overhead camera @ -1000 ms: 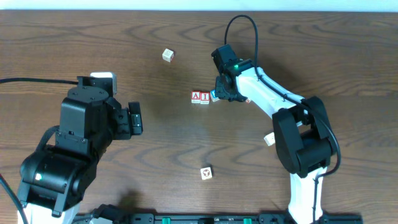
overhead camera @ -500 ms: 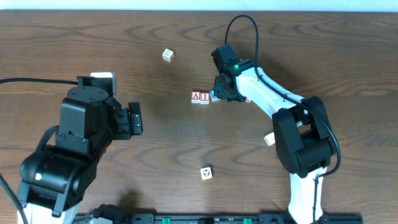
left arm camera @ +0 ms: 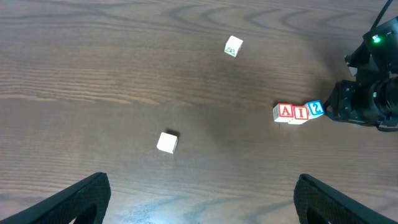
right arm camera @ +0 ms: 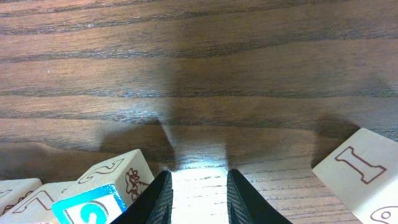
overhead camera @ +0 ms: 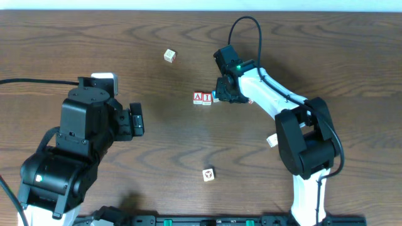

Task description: Spell out Ai2

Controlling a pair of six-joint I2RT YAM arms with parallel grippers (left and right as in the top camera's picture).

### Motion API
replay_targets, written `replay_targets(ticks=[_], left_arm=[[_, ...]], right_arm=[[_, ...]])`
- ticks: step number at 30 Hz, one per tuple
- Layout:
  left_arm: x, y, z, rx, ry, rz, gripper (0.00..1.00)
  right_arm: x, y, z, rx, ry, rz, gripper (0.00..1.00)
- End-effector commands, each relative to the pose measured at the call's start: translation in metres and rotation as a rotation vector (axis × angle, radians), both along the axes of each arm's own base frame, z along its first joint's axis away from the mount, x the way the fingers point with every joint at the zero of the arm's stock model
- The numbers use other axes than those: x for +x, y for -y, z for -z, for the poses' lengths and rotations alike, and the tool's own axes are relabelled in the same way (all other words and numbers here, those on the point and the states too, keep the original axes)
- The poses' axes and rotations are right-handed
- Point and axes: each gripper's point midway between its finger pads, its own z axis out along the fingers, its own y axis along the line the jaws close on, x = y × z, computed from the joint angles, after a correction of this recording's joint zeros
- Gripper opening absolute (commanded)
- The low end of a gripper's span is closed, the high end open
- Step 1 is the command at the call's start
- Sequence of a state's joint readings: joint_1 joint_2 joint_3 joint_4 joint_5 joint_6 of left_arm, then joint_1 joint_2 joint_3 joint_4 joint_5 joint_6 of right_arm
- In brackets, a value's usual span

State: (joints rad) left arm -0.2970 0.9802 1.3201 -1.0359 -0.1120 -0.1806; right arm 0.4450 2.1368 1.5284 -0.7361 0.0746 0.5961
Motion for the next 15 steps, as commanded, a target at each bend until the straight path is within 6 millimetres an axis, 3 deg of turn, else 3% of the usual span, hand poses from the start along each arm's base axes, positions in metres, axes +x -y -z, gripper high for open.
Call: replay_targets(ticks=[1, 15], left_arm=[[0.001, -0.0003, -0.0047, -0.006, 0.012, -0.005, 0.95], [0.0011, -0.0003, -0.0046, -0.006, 0.012, -0.005, 0.96]], right_arm=[[-0.0048, -0.0034, 0.0049, 0.009, -0.017, 0.021, 0.29], [-0.0074, -0.0098, 0.0051, 0.05, -0.035, 0.034, 0.3]])
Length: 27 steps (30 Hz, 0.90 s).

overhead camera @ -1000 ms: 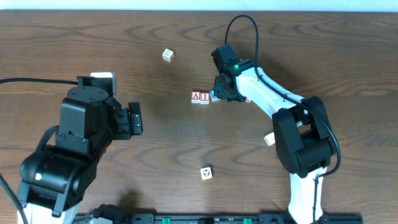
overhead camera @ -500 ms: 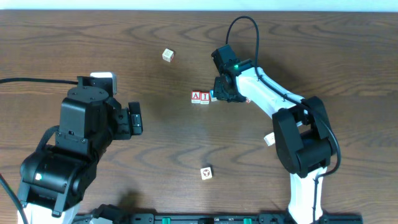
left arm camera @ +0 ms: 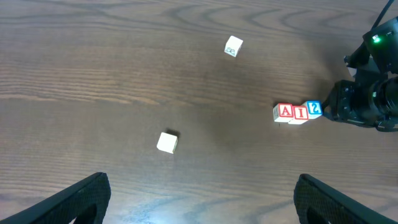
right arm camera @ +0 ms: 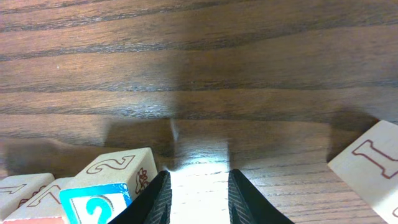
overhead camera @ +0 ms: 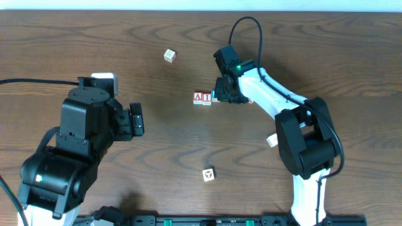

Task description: Spell out Ai2

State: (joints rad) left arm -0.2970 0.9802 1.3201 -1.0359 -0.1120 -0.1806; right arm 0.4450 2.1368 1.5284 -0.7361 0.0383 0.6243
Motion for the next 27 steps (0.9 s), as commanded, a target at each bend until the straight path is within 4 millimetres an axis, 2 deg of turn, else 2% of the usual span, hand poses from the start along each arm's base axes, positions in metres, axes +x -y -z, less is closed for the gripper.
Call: replay_targets(ticks=[1, 4, 11, 15, 23, 27], left_arm=[[0.001, 0.0, -0.005, -0.006, 0.012, -0.005, 0.96], [0.001, 0.0, -0.005, -0.005, 0.011, -0.005, 0.96], [0.004, -0.015, -0.008, 0.052, 0.034, -0.067, 0.95], [0.007, -0.022, -0.012, 0.076, 0.057, -0.1, 0.95], [0.002, -0.023, -0.006, 0.086, 0.026, -0.097, 0.95], [0.002, -0.023, -0.006, 0.086, 0.026, -0.097, 0.95]], right_arm=[[-0.004, -0.004, 0.005, 0.013, -0.014, 0.015, 0.29], [-0.002, -0.003, 0.004, 0.002, -0.002, 0.017, 0.29], [0.013, 0.027, 0.0, -0.145, 0.068, 0.02, 0.31], [0.025, 0.038, -0.006, -0.158, 0.092, 0.01, 0.33], [0.05, 0.026, -0.015, -0.081, 0.182, -0.042, 0.38], [0.055, 0.02, -0.017, -0.058, 0.2, -0.048, 0.39]])
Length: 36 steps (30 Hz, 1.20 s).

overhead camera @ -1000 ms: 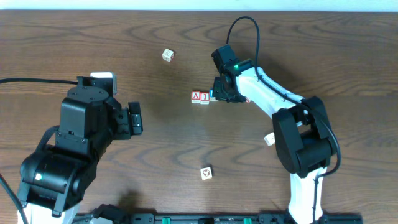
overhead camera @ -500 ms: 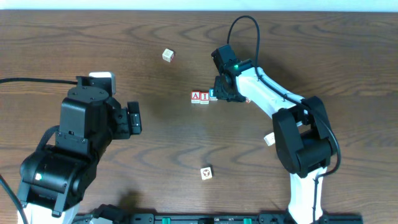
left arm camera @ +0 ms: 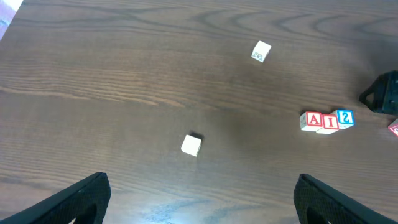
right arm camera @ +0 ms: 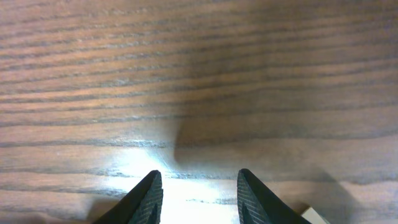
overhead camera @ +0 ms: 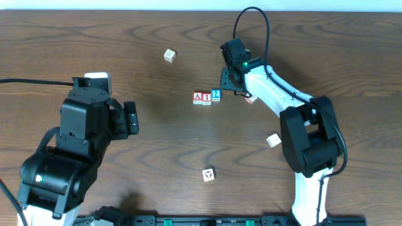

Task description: Spell out Ai2

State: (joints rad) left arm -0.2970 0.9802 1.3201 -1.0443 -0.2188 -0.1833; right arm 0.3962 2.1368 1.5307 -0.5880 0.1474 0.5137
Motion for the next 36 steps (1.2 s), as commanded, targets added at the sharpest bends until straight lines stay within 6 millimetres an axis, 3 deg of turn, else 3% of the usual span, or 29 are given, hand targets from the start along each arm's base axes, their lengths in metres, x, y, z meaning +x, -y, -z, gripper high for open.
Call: replay_targets(ticks=[1, 8, 18, 28, 36], left_arm=[[0.0, -0.005, -0.005, 0.014, 0.012, -0.02, 0.96], [0.0, -0.005, -0.005, 0.014, 0.012, -0.02, 0.96], [0.0, -0.005, -0.005, 0.014, 0.012, -0.02, 0.96], [0.0, -0.005, -0.005, 0.014, 0.012, -0.02, 0.95], [0.0, -0.005, -0.005, 0.014, 0.012, -0.02, 0.95]], right_arm=[[0.006, -0.006, -0.004, 0.021, 0.014, -0.03, 0.4], [0.012, -0.026, -0.009, 0.109, 0.039, -0.064, 0.4], [0.016, -0.047, -0.014, 0.098, 0.096, -0.133, 0.41], [0.014, -0.043, -0.012, 0.051, 0.096, -0.13, 0.41], [0.007, -0.045, 0.002, 0.039, 0.063, -0.138, 0.4]])
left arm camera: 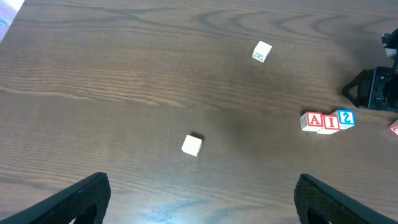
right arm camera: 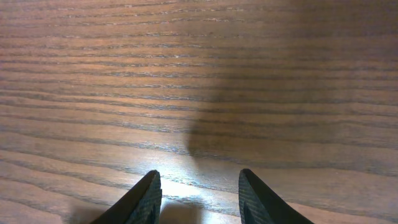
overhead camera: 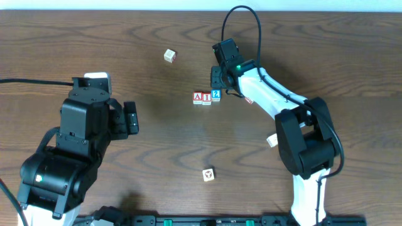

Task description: Spell out Ai2

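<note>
Three lettered blocks stand in a row on the wooden table: a red A block (overhead camera: pixel 197 97), a red I block (overhead camera: pixel 206 97) and a blue 2 block (overhead camera: pixel 215 95), touching side by side. The left wrist view shows them as the A block (left arm camera: pixel 313 121), I block (left arm camera: pixel 328 122) and 2 block (left arm camera: pixel 346 118). My right gripper (overhead camera: pixel 217 78) hovers just beyond the 2 block, apart from it, open and empty; its own view, with the right gripper (right arm camera: pixel 198 200) low in frame, shows only bare wood. My left gripper (overhead camera: pixel 132 118) stands open far to the left.
Loose blocks lie around: one at the back (overhead camera: pixel 169 56), one near the front (overhead camera: pixel 208 174), a pale one by the right arm's base (overhead camera: pixel 271 140), and a red-marked one (overhead camera: pixel 249 99) right of the row under the right arm.
My right gripper has moved a little to the left, from behind and right of the 2 block to straight behind it. The blocks and the left arm are unchanged.
My right gripper was low beside the blue 2 block, which sat skewed against the I. Then the 2 stood square in the row. Later the gripper was drawn back and wider, and the left arm had pulled back. Now it hangs behind the row.
</note>
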Controlling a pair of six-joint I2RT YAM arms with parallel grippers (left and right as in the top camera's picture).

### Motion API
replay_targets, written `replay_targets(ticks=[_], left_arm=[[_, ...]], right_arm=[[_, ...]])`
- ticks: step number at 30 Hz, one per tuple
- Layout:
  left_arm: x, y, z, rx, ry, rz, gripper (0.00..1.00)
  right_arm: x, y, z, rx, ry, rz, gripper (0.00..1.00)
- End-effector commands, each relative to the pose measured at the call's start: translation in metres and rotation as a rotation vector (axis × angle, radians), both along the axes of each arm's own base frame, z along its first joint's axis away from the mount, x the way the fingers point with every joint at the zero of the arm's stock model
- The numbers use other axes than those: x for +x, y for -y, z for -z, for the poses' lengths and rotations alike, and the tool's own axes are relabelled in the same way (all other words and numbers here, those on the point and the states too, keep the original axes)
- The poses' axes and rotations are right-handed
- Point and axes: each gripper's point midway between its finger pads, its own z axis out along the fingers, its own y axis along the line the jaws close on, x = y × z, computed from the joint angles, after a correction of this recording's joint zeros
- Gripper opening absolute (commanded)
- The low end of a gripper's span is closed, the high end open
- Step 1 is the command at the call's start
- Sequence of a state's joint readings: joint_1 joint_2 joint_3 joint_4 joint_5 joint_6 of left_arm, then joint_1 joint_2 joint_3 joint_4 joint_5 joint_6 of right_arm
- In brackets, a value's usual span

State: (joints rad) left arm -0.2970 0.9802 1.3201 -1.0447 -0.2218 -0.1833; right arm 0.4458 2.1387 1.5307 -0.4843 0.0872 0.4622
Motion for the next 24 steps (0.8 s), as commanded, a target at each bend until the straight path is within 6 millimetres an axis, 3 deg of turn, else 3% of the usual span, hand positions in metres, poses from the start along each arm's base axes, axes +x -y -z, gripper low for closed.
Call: replay_targets(ticks=[1, 12, 24], left_arm=[[0.001, -0.004, -0.004, 0.012, 0.012, -0.017, 0.95], [0.001, -0.004, -0.004, 0.012, 0.012, -0.017, 0.96], [0.001, -0.004, -0.004, 0.012, 0.012, -0.017, 0.95]], right_arm=[[-0.001, -0.003, 0.01, -0.033, -0.008, -0.018, 0.4], [-0.01, 0.003, 0.015, -0.068, -0.043, -0.011, 0.4], [-0.02, -0.006, 0.018, -0.059, -0.073, -0.023, 0.4]])
